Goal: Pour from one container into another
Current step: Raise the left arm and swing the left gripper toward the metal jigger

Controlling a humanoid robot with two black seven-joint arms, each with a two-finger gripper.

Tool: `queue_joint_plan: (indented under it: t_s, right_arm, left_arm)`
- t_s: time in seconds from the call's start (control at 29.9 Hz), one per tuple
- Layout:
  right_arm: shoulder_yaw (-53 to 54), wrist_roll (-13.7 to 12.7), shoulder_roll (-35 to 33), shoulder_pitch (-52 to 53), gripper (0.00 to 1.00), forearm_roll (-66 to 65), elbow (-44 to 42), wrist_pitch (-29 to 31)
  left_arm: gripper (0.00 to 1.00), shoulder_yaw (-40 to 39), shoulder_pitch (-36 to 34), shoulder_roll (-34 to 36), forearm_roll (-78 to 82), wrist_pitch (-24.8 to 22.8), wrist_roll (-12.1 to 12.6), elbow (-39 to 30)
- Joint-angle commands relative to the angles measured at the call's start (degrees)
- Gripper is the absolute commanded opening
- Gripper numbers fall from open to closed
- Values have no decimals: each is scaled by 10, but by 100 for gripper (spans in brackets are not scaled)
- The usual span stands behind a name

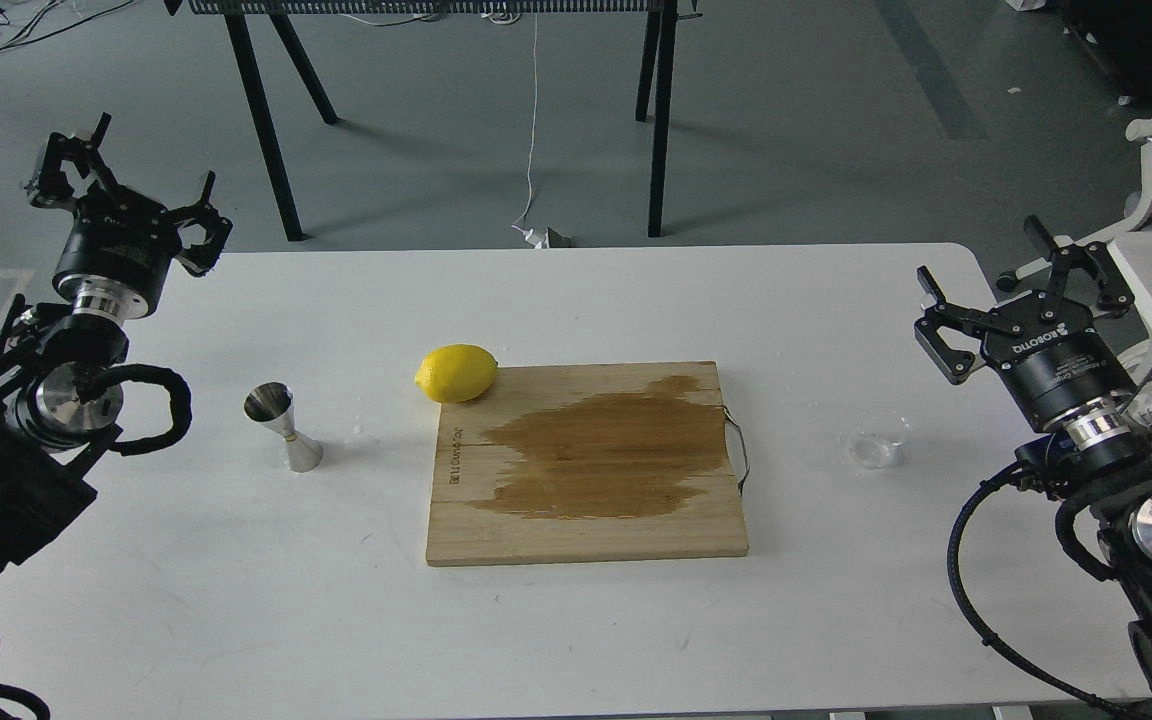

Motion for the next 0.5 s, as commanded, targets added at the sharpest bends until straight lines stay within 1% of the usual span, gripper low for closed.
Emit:
queue_joint_plan:
  t_s: [0.0, 0.1, 0.2, 0.27, 0.33, 0.37, 0.4, 0.43, 0.47]
  right_arm:
    - [0, 0, 0, -1, 99, 0, -1, 0]
    - [0, 0, 0, 0, 99, 0, -1, 0]
    - [0, 0, -1, -1, 99, 0, -2, 0]
    - [0, 0, -1, -1, 99, 0, -2, 0]
    - [0, 0, -1, -1, 99, 0, -2, 0]
    - [0, 0, -1, -1, 99, 0, -2, 0]
    - [0, 0, -1, -2, 99, 0, -1, 0]
    - [0, 0, -1, -2, 99, 0, -1, 0]
    - [0, 0, 0, -2, 99, 0, -2, 0]
  left_arm:
    - [100, 3, 0, 0, 1, 0, 4, 1]
    - [100, 8, 1, 0, 4, 0, 5, -2]
    - [100, -7, 0, 5, -5, 0, 7, -1]
    - [100, -39, 0, 4, -11, 0, 4, 1]
    - [100, -74, 3, 4, -11, 0, 9, 1]
    - [100, -83, 3, 5, -11, 0, 13, 1]
    - [100, -82, 1, 6, -10, 0, 26, 2]
    - [100, -83, 0, 5, -9, 0, 47, 2]
    - [100, -86, 1, 2, -10, 0, 59, 1]
